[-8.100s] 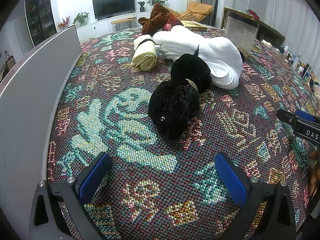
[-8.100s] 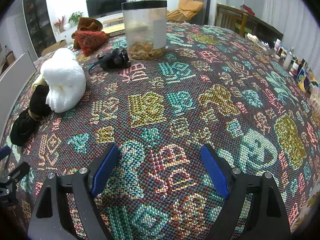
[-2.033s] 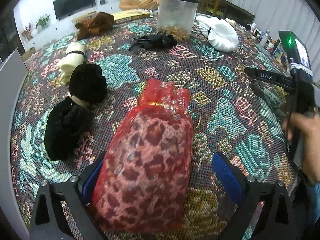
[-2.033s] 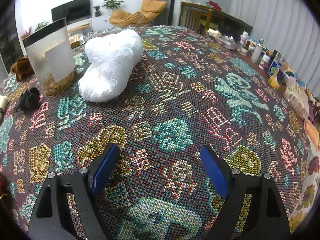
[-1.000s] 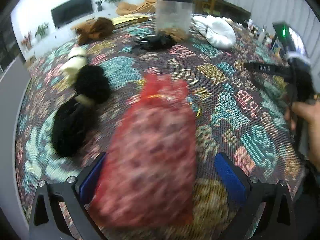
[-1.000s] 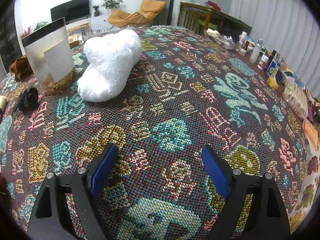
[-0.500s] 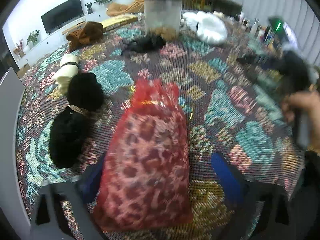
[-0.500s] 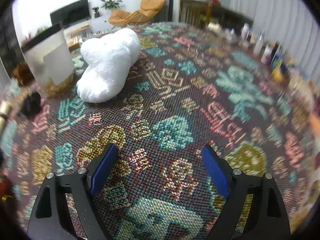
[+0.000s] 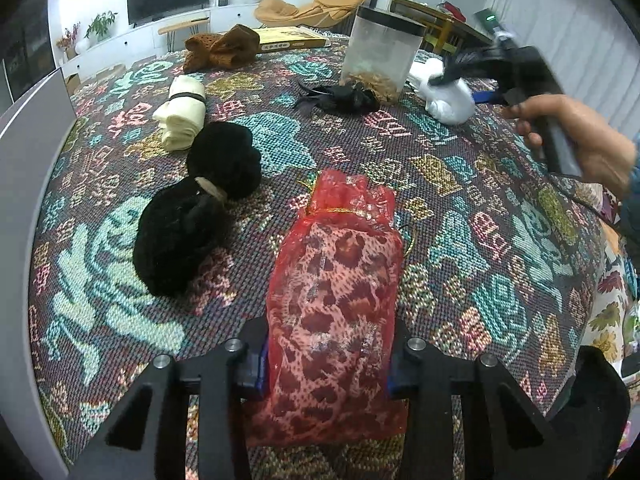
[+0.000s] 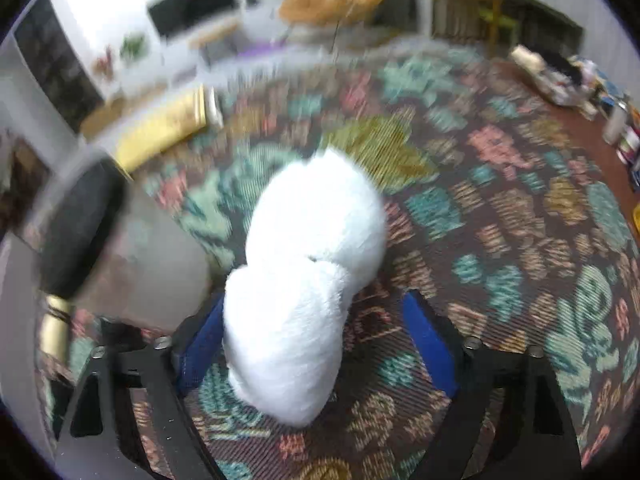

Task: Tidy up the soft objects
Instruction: 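Grasp the white towel plush with the right gripper while the left gripper holds the red bag, then carry red bag and white towel over the white box and open both grippers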

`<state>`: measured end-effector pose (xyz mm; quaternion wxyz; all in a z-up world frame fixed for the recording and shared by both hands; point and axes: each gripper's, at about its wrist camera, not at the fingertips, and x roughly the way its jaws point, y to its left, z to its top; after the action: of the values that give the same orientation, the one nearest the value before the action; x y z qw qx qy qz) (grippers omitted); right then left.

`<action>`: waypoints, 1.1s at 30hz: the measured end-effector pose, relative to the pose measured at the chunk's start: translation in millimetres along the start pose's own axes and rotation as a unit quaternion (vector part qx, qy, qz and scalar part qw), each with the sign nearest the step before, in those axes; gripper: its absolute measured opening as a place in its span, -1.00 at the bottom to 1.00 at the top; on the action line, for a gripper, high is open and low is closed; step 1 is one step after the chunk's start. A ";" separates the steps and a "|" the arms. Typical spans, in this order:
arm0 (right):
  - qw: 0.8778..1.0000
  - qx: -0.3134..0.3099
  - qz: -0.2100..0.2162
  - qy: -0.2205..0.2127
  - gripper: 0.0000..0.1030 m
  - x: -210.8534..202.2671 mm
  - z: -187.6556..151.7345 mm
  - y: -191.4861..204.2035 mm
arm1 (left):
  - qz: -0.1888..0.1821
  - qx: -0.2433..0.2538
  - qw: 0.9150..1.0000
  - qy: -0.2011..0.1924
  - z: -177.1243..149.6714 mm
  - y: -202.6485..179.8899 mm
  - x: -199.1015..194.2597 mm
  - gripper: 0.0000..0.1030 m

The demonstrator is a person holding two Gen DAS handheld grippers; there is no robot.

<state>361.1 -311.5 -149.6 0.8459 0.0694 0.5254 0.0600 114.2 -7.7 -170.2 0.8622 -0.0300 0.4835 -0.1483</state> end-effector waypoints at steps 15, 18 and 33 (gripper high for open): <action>0.983 -0.079 0.072 -0.149 -0.22 -184.1 -27.2 97.0 | -0.024 -0.070 0.988 -0.135 8.3 82.2 -158.8 -0.24; 0.972 -0.113 0.159 -0.129 -0.21 -200.5 -56.4 179.3 | 0.034 -0.099 0.982 -0.155 -8.8 129.5 -198.3 -0.24; 0.917 -0.245 0.313 -0.037 0.52 -168.6 -199.1 420.5 | 0.228 -0.311 0.905 -0.179 -139.9 308.9 -298.5 0.99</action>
<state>96.1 83.3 -12.5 0.7934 0.0231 0.4138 0.4458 -79.6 384.8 -58.6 0.8913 -0.2113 0.3365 0.2183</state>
